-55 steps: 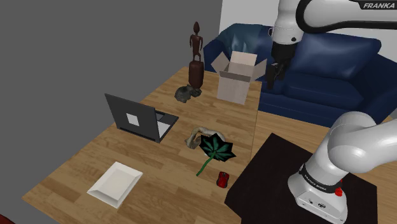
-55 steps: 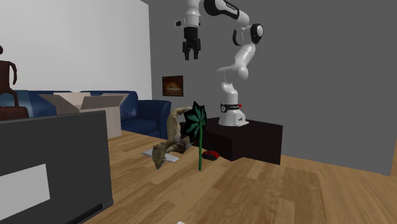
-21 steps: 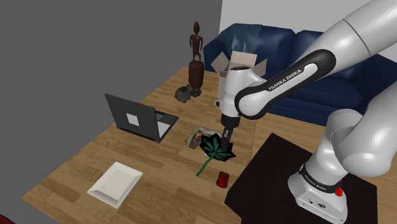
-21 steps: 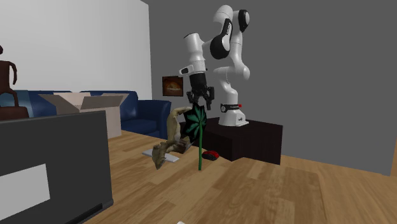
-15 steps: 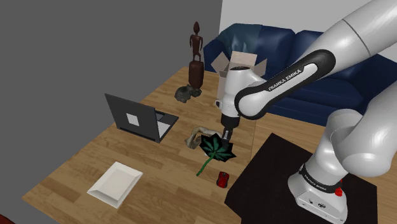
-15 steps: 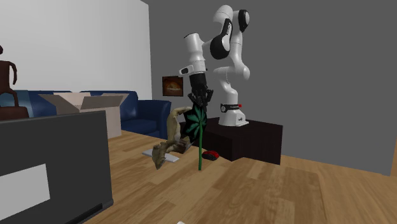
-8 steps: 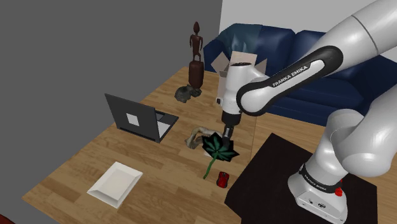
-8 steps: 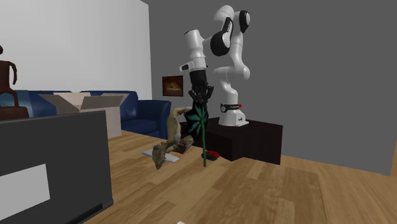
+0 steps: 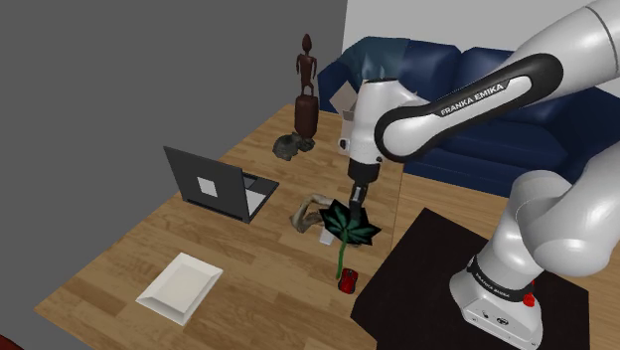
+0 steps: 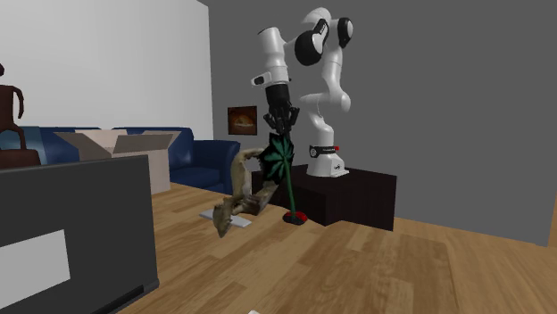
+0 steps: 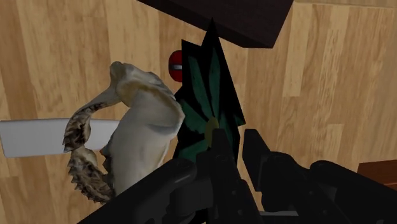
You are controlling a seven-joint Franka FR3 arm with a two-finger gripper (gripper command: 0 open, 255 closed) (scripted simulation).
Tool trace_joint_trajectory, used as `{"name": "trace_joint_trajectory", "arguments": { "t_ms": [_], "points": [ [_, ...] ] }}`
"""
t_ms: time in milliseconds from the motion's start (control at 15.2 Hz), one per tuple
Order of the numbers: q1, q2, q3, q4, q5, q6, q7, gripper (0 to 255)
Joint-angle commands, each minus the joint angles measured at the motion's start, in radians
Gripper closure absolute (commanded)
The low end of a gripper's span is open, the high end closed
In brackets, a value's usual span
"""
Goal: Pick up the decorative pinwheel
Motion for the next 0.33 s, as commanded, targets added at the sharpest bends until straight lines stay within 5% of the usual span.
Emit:
{"name": "trace_joint_trajectory", "arguments": {
  "t_ms": [0,264],
  "points": [
    [-0.002,-0.018,0.000,0.013,-0.005,-0.032,0.007,255],
    [-0.004,-0.037,0.000,0.029,-0.010,-0.065,0.014,255]
  ]
}}
